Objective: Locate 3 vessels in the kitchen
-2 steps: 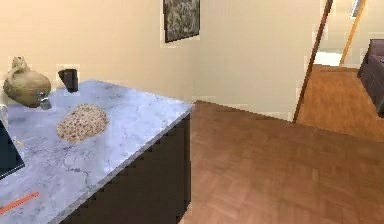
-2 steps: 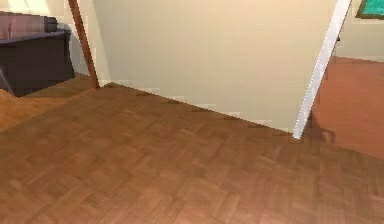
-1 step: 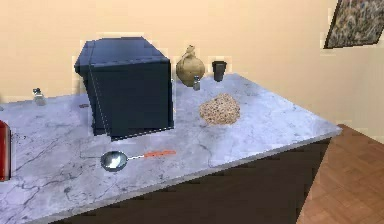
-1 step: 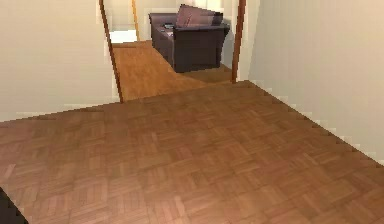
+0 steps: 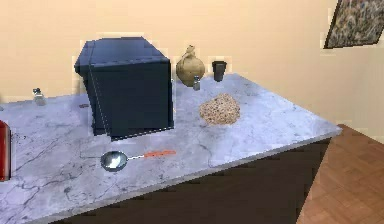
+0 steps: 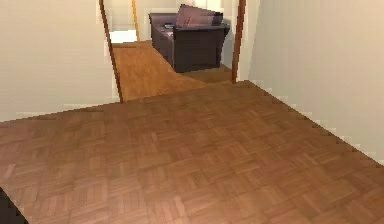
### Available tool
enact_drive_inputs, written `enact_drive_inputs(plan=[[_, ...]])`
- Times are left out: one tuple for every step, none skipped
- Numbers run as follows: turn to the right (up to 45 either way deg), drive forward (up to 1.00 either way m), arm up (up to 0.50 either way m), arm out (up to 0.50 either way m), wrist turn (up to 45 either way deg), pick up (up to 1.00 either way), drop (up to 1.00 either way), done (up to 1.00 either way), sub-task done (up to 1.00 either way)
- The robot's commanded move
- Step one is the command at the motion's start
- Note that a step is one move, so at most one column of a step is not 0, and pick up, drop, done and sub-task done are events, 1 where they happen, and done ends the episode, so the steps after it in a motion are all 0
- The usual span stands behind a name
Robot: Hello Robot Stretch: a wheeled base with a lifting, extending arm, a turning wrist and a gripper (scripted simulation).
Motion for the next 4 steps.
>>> enact_drive_inputs(plan=[[45.0,0.0,0.0,0.0,0.0,0.0,0.0,0.0,0.0],[21.0,0.0,0.0,0.0,0.0,0.0,0.0,0.0,0.0],[0.0,0.15,0.0,0.0,0.0,0.0,0.0,0.0,0.0],[-45.0,0.0,0.0,0.0,0.0,0.0,0.0,0.0,0.0]])
